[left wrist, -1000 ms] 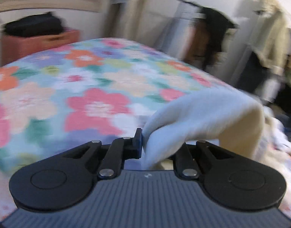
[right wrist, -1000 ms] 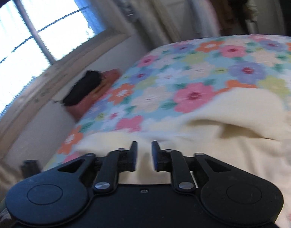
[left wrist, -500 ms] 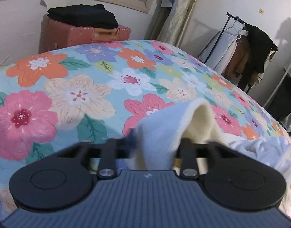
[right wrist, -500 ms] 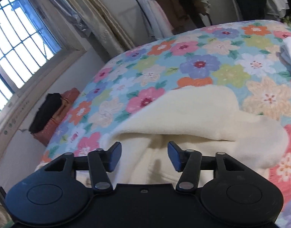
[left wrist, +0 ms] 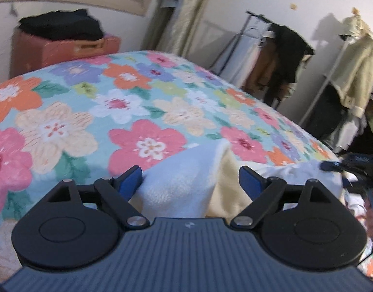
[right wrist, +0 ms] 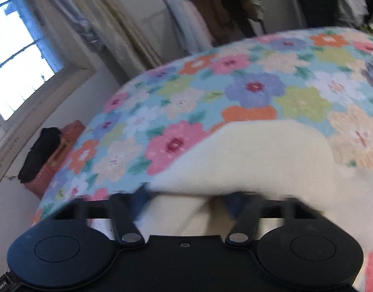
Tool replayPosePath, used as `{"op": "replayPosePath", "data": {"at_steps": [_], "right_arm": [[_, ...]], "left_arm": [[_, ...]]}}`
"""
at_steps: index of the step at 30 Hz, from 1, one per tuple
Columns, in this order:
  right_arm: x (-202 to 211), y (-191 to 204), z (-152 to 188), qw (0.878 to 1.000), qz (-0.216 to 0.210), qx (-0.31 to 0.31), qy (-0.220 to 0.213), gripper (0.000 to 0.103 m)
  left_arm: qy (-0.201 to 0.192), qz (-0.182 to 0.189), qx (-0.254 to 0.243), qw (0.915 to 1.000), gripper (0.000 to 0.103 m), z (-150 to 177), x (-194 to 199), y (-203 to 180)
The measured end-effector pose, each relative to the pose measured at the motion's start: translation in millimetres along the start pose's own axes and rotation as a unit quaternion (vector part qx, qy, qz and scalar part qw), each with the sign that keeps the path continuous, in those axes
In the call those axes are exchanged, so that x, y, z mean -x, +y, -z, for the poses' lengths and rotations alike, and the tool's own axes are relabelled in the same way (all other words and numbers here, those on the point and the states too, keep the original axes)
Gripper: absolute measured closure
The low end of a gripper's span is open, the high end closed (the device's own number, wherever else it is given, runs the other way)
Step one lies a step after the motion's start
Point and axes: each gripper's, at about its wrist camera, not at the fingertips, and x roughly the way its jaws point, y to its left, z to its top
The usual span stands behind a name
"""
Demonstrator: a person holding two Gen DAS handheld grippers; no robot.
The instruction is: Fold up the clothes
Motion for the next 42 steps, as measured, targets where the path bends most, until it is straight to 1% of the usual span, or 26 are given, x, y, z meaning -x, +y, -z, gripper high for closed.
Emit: {"op": "replayPosePath", "data": {"at_steps": [1,3,5,8,12,14,17,19,21,22,24,25,26,27,28,29,30,31,32,34,35,36,37,39,41,42], "right_arm": [[3,12,0,0.999,0.004,0.038,-0.011,0.068],[12,34,2,0.995,-0.008,0.093,-0.032,0.072],[22,55,3,0.989,-0.032,0.137,-0.049,0.074],[38,85,3,0.976,-0.095,0.184,-0.060,0.074],[48,128,12,0.953,-0.174,0.247,-0.033,0.074],[45,141,14,0.947,-0.204,0.248,-0.005,0.074],[42,159,19,0.935,-0.249,0.250,0.039,0.074],[39,172,21,0.925,-0.278,0.251,0.067,0.074],[36,171,27,0.919,-0.302,0.232,0.097,0.074],[34,170,32,0.916,-0.314,0.223,0.112,0.074],[31,164,39,0.913,-0.327,0.205,0.135,0.074],[32,158,39,0.917,-0.323,0.193,0.133,0.070],[33,150,38,0.922,-0.319,0.173,0.131,0.068],[36,138,36,0.928,-0.315,0.155,0.124,0.068],[40,125,34,0.934,-0.310,0.137,0.115,0.060],[44,114,30,0.943,-0.288,0.131,0.099,0.056],[48,103,24,0.953,-0.261,0.129,0.082,0.047],[50,92,19,0.962,-0.228,0.134,0.072,0.043],[50,81,15,0.969,-0.192,0.141,0.065,0.043],[46,64,7,0.977,-0.107,0.177,0.058,0.043],[42,58,6,0.976,-0.060,0.205,0.052,0.043],[38,54,5,0.971,-0.007,0.237,0.041,0.042],[32,51,4,0.964,0.028,0.261,0.039,0.041],[21,45,2,0.954,0.043,0.291,0.057,0.040],[8,41,-4,0.953,0.046,0.291,0.069,0.032],[2,39,-8,0.953,0.047,0.290,0.075,0.023]], "left_arm": [[-0.003,0.008,-0.007,0.9999,0.016,0,1,-3],[-0.011,0.034,-0.029,0.9989,0.016,2,7,-14],[-0.016,0.071,-0.056,0.9957,0.015,4,11,-26],[-0.019,0.136,-0.092,0.9862,0.010,9,16,-46],[-0.021,0.197,-0.112,0.9738,0.005,16,23,-65],[-0.024,0.205,-0.115,0.9716,0.001,18,24,-71],[-0.035,0.183,-0.119,0.9753,0.000,22,23,-74],[-0.038,0.177,-0.097,0.9786,0.000,22,20,-65],[-0.040,0.172,-0.074,0.9814,0.000,22,17,-56],[-0.042,0.169,-0.063,0.9826,0.004,22,16,-52],[-0.044,0.164,-0.040,0.9846,0.037,22,12,-43],[-0.038,0.166,-0.042,0.9845,0.056,22,12,-42],[-0.034,0.161,-0.045,0.9853,0.064,22,12,-44],[-0.037,0.138,-0.054,0.9883,0.065,23,11,-47],[-0.039,0.111,-0.068,0.9907,0.067,26,10,-51],[-0.038,0.091,-0.079,0.9920,0.067,25,6,-52],[-0.030,0.070,-0.081,0.9938,0.067,25,1,-50],[-0.021,0.064,-0.069,0.9953,0.067,26,-3,-46],[-0.015,0.069,-0.052,0.9962,0.067,26,-7,-40],[-0.005,0.079,-0.023,0.9966,0.067,27,-12,-31],[-0.002,0.080,-0.022,0.9966,0.066,27,-15,-30],[0.002,0.081,-0.020,0.9965,0.066,27,-18,-30],[0.006,0.083,-0.018,0.9964,0.064,28,-20,-28],[0.009,0.090,-0.007,0.9959,0.064,28,-22,-23],[0.016,0.096,0.006,0.9953,0.055,29,-30,-22],[0.019,0.098,0.013,0.9949,0.053,30,-34,-21]]}}
